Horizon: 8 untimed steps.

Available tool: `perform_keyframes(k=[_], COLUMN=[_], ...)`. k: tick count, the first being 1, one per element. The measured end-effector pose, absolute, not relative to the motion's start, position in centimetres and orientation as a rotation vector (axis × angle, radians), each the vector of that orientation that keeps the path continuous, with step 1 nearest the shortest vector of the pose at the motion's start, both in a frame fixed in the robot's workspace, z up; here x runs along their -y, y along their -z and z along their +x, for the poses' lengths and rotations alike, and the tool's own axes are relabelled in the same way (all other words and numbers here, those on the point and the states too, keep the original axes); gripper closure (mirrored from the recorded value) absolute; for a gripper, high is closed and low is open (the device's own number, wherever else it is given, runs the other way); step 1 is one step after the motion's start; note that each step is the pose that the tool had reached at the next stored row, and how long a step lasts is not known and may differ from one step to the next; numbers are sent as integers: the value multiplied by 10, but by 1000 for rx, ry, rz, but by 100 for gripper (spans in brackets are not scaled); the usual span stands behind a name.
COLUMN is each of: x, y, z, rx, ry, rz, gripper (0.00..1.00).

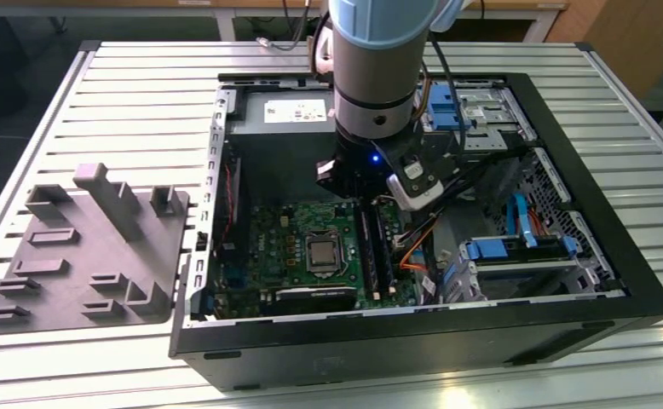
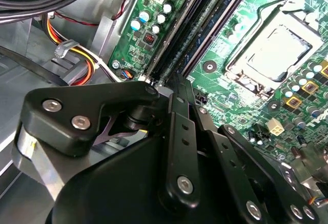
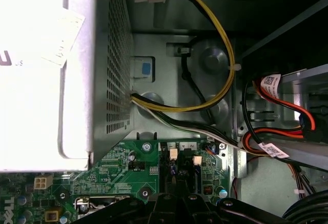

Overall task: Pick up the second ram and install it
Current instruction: 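Press down the second ram until it locks into place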

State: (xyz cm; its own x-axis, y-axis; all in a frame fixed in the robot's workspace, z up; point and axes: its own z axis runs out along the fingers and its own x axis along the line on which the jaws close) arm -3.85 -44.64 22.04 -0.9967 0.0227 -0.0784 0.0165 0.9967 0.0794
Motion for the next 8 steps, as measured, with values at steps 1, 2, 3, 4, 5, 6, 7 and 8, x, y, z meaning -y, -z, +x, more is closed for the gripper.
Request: perform_keyframes(k=[1, 2, 3, 4, 5, 6, 7, 8], x=[446, 446, 446, 446, 446, 446, 446, 446], y=[-220, -220, -220, -220, -220, -220, -220, -220], z=[-39, -39, -39, -39, -39, -39, -39, -39], rx=[-3060, -3060, -3060, -3060, -3060, -3060, -3060, -3060], ry=[-121, -121, -121, -121, -121, -121, -121, -121], rz=[30, 30, 30, 30, 30, 30, 30, 30], gripper=[89, 89, 89, 89, 89, 89, 89, 89])
